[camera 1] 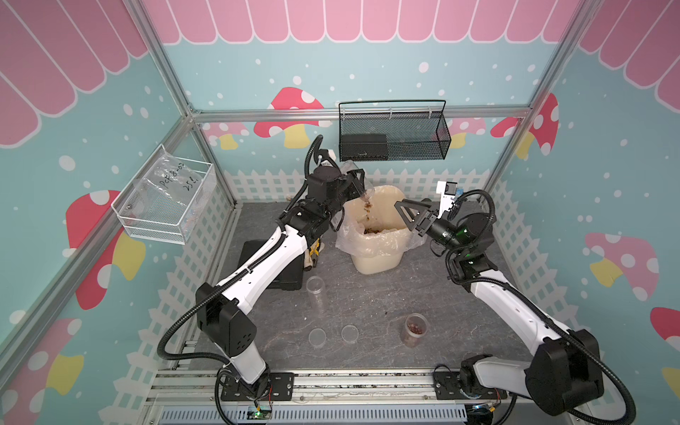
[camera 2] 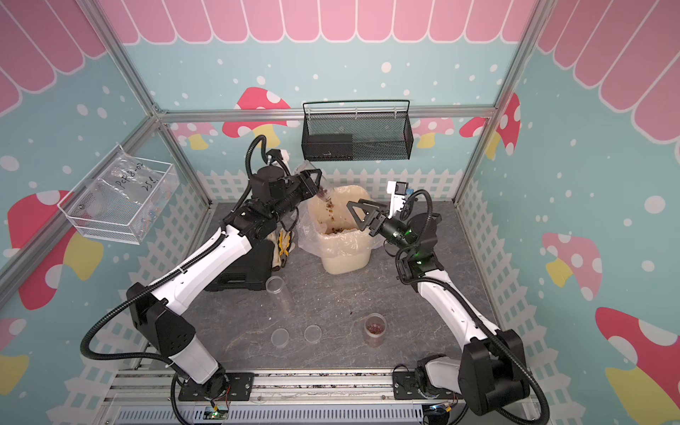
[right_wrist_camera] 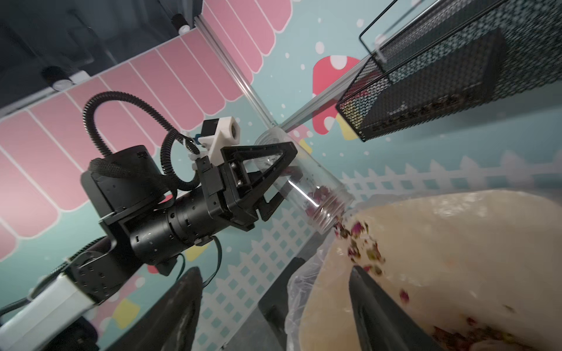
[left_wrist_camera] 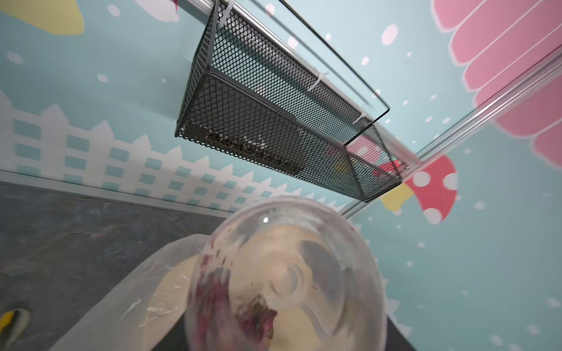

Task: Empty the moldy dried flower tea in the jars
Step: Pour the moldy dried flower tea into the trash bin.

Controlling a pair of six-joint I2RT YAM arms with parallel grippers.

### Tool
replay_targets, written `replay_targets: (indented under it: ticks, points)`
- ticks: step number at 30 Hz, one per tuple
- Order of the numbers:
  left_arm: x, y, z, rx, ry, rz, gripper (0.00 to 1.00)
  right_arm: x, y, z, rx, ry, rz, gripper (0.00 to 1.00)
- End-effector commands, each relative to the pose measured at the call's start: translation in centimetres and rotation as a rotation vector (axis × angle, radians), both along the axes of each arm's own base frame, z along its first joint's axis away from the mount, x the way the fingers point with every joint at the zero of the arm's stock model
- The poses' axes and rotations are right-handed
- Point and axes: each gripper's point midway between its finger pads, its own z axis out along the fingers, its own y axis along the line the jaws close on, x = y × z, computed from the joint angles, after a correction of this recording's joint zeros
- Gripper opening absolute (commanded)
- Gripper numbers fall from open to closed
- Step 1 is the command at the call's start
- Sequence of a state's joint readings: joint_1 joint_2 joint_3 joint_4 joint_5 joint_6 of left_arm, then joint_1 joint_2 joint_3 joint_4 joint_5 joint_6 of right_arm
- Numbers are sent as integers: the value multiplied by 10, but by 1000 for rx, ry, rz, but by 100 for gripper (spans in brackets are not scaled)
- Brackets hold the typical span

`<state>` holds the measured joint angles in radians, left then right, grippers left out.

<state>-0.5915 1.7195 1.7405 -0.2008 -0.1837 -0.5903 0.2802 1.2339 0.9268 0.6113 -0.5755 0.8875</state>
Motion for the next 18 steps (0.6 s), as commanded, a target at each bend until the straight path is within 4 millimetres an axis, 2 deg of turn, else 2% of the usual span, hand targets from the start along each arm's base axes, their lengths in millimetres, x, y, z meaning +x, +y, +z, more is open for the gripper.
replay_targets:
  ticks: [1,4,6,10,13,14,16,17,18]
  points:
    - [1,-4,-19,303,-40,51,0,10,-24,-22,-209,-15,-189,80]
    - [-5,-20,-21,487,-105,71,0,6,-36,-26,-262,-31,-258,81]
    - [-6,-26,-23,545,-115,68,0,5,-41,-29,-292,-38,-285,83]
    - [-5,-34,-32,385,-24,-34,0,-1,-43,-30,-309,-53,-289,85]
    - [-17,-53,-28,574,-105,-35,0,-2,-41,-31,-312,-54,-282,85]
    - [-16,-54,-30,531,-75,-63,0,-2,-42,-31,-313,-57,-281,85]
    - [-9,-52,-38,281,40,-156,0,-3,-41,-31,-314,-60,-277,85]
    - [-9,-50,-37,292,41,-135,0,-4,-41,-32,-315,-60,-275,85]
    - [-14,-52,-31,411,-20,-102,0,-5,-41,-32,-314,-62,-272,85]
